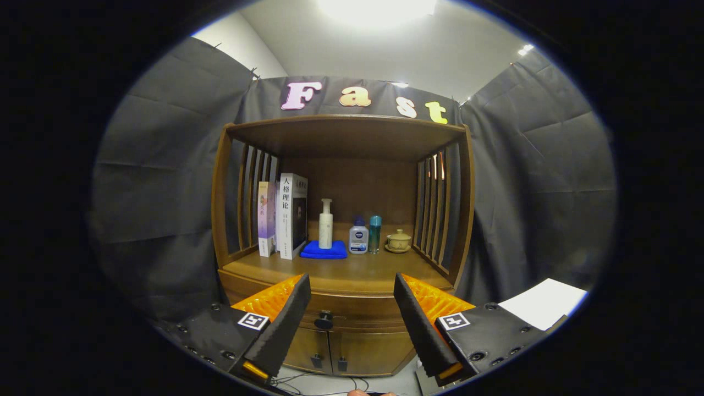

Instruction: Pull open the drawer, take out the items inside it, and place them on the countertop above the cabinet.

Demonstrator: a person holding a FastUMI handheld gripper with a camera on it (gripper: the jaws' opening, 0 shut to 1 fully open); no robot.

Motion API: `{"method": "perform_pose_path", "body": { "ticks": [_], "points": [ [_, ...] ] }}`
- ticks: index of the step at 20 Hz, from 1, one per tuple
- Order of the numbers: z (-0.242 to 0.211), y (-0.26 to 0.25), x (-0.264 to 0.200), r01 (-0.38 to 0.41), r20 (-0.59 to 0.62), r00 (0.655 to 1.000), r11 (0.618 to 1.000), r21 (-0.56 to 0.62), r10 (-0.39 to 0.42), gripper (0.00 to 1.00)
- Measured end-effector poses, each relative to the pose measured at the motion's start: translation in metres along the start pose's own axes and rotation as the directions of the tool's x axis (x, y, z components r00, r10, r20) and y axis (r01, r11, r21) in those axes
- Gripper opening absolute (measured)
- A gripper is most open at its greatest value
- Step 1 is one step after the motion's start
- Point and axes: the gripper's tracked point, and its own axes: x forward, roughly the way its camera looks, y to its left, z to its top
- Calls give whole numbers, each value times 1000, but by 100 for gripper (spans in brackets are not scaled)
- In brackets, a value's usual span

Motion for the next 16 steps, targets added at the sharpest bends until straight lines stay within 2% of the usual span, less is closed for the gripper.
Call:
{"method": "perform_pose_path", "body": {
  "ticks": [8, 16],
  "points": [
    [-21, 10, 14, -10, -6, 1000, 1000, 28, 10, 96],
    [-66, 42, 61, -45, -50, 998, 995, 91, 50, 96]
  ]
}}
